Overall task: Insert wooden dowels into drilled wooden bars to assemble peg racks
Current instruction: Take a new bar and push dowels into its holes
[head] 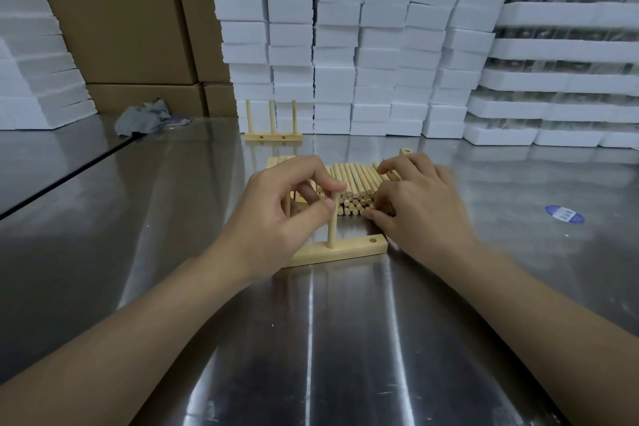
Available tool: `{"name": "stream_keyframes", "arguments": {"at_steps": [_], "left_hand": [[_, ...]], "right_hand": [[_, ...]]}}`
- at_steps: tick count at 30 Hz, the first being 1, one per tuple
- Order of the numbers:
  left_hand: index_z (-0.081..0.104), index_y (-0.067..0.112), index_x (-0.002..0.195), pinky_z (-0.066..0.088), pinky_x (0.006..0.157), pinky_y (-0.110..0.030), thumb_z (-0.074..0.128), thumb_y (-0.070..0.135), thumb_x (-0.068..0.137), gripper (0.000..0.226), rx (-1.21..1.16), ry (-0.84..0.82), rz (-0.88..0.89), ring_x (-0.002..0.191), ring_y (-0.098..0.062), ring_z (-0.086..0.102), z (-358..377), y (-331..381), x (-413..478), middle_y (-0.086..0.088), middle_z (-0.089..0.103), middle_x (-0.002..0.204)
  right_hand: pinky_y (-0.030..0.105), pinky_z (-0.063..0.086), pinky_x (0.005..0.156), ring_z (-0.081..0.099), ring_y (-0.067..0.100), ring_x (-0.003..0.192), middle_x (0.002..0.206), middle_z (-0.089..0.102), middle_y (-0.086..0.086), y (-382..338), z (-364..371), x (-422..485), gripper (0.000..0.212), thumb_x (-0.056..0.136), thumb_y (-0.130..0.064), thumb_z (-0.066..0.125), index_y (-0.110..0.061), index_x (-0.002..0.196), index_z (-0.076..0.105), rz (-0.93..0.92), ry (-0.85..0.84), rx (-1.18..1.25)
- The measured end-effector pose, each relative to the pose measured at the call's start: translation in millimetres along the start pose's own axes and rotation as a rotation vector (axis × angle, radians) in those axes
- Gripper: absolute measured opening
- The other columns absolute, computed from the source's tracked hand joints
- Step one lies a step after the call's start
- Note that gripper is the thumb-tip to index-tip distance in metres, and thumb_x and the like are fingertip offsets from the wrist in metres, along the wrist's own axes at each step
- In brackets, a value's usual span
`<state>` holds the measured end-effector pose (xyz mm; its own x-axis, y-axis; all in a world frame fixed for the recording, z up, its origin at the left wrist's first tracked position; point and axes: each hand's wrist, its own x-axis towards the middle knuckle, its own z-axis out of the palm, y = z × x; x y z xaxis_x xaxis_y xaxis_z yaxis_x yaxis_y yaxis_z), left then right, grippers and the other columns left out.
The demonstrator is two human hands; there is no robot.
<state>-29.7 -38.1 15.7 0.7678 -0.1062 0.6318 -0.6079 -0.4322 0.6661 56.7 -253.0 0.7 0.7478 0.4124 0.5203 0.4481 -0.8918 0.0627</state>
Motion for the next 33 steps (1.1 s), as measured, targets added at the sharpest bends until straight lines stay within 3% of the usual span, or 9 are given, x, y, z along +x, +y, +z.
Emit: {"name": "stream_keyframes", "arguments": {"at_steps": [5,9,15,19,24,28,31,33], "left_hand": [[0.073,0.013,0.093,0.048,0.066,-0.052,0.066,0.014,0.088,0.009,-0.006,0.001,0.002,0.084,-0.018,0.062,0.6,0.2,-0.3,0.017,0.073,0.098],[0.073,0.016,0.092,0.048,0.065,-0.051,0.066,0.014,0.087,0.010,-0.013,0.005,-0.009,0.083,-0.020,0.063,1.3,0.0,-0.1,0.010,0.073,0.099],[0.073,0.021,0.094,0.049,0.068,-0.052,0.062,0.033,0.085,0.018,0.005,-0.011,0.015,0.086,-0.020,0.064,-0.2,-1.0,-0.6,0.005,0.073,0.099],[0.074,0.019,0.095,0.049,0.068,-0.049,0.062,0.032,0.085,0.020,0.013,-0.017,0.022,0.087,-0.021,0.064,-1.0,-2.9,-0.3,0.003,0.073,0.099],[0.074,0.020,0.096,0.049,0.068,-0.048,0.062,0.032,0.086,0.020,0.015,-0.018,0.025,0.087,-0.021,0.064,-2.1,-4.5,-1.1,0.005,0.073,0.099],[0.075,0.022,0.097,0.050,0.066,-0.043,0.062,0.031,0.087,0.018,0.012,-0.022,0.034,0.086,-0.021,0.064,-2.5,-5.5,-0.7,0.006,0.073,0.098],[0.074,0.027,0.104,0.050,0.063,-0.040,0.063,0.031,0.089,0.020,0.017,-0.038,0.041,0.086,-0.021,0.065,-3.0,-4.3,-0.2,0.006,0.072,0.100],[0.071,0.032,0.115,0.054,0.064,-0.043,0.064,0.033,0.092,0.025,-0.026,-0.032,0.026,0.086,-0.024,0.068,-3.3,-3.1,1.3,0.004,0.070,0.101]], "right_hand": [[0.038,0.028,0.104,0.043,0.022,0.135,0.138,0.061,-0.008,1.9,3.3,-0.5,0.013,0.089,-0.038,0.075,-0.027,0.085,0.080,-0.009,0.043,-0.004],[0.040,0.031,0.105,0.043,0.022,0.135,0.138,0.060,-0.009,2.1,5.4,0.5,0.023,0.088,-0.050,0.075,-0.027,0.089,0.081,0.016,0.027,0.009],[0.038,0.028,0.106,0.040,0.021,0.137,0.140,0.059,-0.010,-0.1,3.6,-0.1,0.017,0.090,-0.043,0.075,-0.028,0.082,0.081,0.003,0.013,0.016],[0.035,0.025,0.103,0.040,0.018,0.135,0.139,0.059,-0.013,-3.7,-6.1,-1.4,0.019,0.089,-0.042,0.072,-0.029,0.076,0.079,0.031,-0.021,0.054],[0.034,0.031,0.096,0.045,0.014,0.125,0.130,0.059,-0.017,-9.3,-33.0,-10.4,0.016,0.087,-0.042,0.072,-0.031,0.075,0.074,0.050,-0.124,0.092],[0.039,0.037,0.096,0.051,0.016,0.119,0.125,0.063,-0.017,-10.4,-62.2,-13.0,0.017,0.086,-0.045,0.069,-0.031,0.076,0.073,0.075,-0.079,0.063],[0.038,0.048,0.087,0.059,0.015,0.106,0.111,0.070,-0.015,-7.4,-76.4,-11.4,0.017,0.085,-0.044,0.065,-0.031,0.076,0.070,0.147,0.084,0.243],[0.023,0.050,0.072,0.064,0.004,0.087,0.094,0.073,-0.016,-2.3,-80.3,-8.5,0.015,0.084,-0.042,0.065,-0.030,0.078,0.072,0.265,0.175,0.591]]}}
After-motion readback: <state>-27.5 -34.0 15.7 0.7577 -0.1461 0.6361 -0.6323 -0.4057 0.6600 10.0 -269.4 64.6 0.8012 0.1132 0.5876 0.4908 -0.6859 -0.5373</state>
